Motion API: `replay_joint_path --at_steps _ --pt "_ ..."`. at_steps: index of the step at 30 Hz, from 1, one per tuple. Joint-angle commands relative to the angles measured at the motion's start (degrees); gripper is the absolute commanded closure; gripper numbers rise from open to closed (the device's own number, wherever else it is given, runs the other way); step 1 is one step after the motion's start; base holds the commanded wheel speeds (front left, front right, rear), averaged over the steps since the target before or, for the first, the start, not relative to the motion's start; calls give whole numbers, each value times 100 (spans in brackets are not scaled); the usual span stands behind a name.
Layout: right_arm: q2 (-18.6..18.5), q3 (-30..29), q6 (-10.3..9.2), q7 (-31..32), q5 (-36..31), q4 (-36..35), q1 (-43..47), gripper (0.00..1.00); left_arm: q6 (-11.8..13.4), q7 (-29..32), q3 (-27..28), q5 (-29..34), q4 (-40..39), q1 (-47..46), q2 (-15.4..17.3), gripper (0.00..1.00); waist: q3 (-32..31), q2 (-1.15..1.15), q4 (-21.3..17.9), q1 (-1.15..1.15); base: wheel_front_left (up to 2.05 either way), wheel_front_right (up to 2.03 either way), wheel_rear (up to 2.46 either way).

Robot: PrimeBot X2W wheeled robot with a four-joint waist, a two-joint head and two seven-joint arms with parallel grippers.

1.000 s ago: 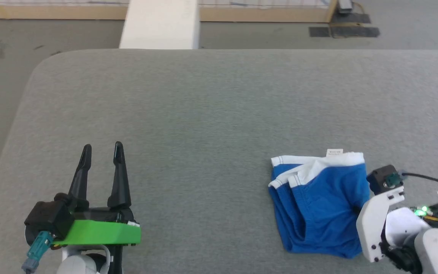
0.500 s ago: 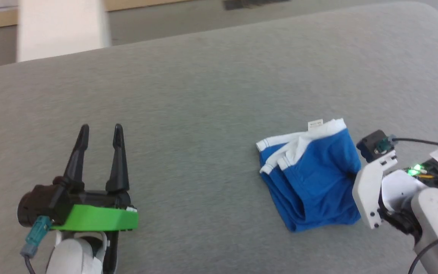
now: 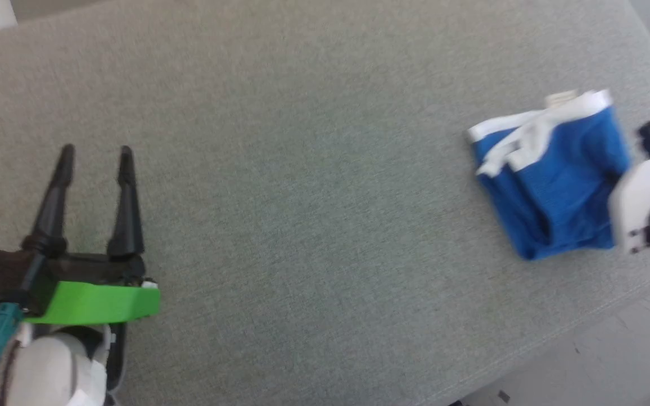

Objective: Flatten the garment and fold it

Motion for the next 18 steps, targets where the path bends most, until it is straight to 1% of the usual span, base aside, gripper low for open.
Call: replay_joint_path --at_steps 1,6,10,14,18 --pt "-78 -142 -11 -120 -59 153 -149 100 50 56 71 69 -120 -66 100 0 565 0 230 -1 0 0 0" --pt "-317 -631 -11 -471 -175 684 -399 100 109 265 247 57 -484 70 259 0 850 0 410 -1 0 0 0" --pt "-445 -1041 -11 -697 -301 1113 -633 100 185 395 414 35 -761 169 349 0 1035 0 463 -1 0 0 0" --pt "-567 -1651 -11 -958 -497 1580 -883 100 227 508 540 14 -1010 259 436 0 1166 0 493 -1 0 0 0" --pt "-588 -2239 -11 -1109 -719 2013 -1072 100 247 576 585 29 -1151 317 499 0 1222 0 505 -1 0 0 0"
